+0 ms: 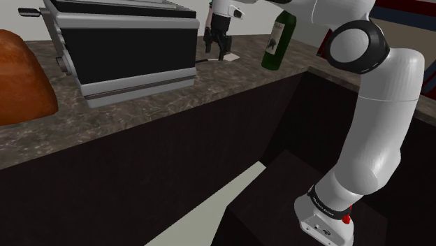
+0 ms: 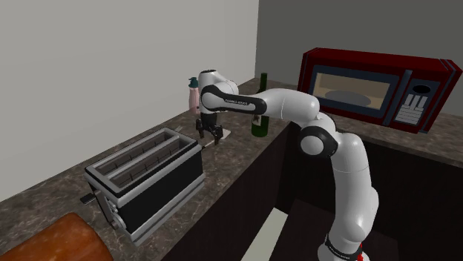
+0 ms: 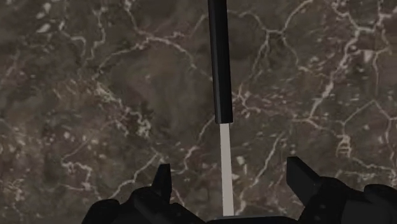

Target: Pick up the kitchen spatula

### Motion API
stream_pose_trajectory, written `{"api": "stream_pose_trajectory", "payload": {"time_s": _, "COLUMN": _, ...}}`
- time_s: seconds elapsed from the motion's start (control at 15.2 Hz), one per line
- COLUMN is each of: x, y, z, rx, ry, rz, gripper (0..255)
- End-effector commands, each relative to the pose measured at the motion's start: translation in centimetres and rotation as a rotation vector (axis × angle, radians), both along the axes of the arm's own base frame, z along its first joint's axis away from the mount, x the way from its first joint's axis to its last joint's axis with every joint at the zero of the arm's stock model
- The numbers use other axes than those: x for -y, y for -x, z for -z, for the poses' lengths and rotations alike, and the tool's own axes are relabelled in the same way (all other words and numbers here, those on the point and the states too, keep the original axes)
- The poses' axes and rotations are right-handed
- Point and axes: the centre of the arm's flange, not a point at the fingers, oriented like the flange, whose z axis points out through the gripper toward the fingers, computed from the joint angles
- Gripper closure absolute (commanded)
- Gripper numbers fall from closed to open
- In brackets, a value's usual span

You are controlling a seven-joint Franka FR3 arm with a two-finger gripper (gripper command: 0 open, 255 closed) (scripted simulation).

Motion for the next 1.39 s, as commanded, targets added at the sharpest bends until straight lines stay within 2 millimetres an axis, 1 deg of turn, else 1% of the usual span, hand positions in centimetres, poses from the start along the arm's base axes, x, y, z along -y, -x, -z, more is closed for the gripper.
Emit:
{"api": "stream_pose_trajectory", "payload": {"time_s": 0.0, "x": 0.0, "y": 0.0, "z": 0.4, "rx": 0.0, "ry": 0.0, "rz": 0.0, "gripper": 0}}
{"api": "stream_pose_trajectory", "payload": {"time_s": 0.07, "x": 0.0, "y": 0.0, "z": 0.3, "rx": 0.0, "ry": 0.0, "rz": 0.0, "gripper": 255}}
{"api": "stream_pose_trajectory", "payload": {"time_s": 0.66, "x": 0.0, "y": 0.0, "z": 0.4, "rx": 0.0, "ry": 0.0, "rz": 0.0, "gripper": 255}}
{"api": "stream_pose_trajectory", "payload": {"time_s": 1.32, "x": 0.0, "y": 0.0, "z": -4.9, "rx": 0.0, "ry": 0.0, "rz": 0.0, "gripper": 255}}
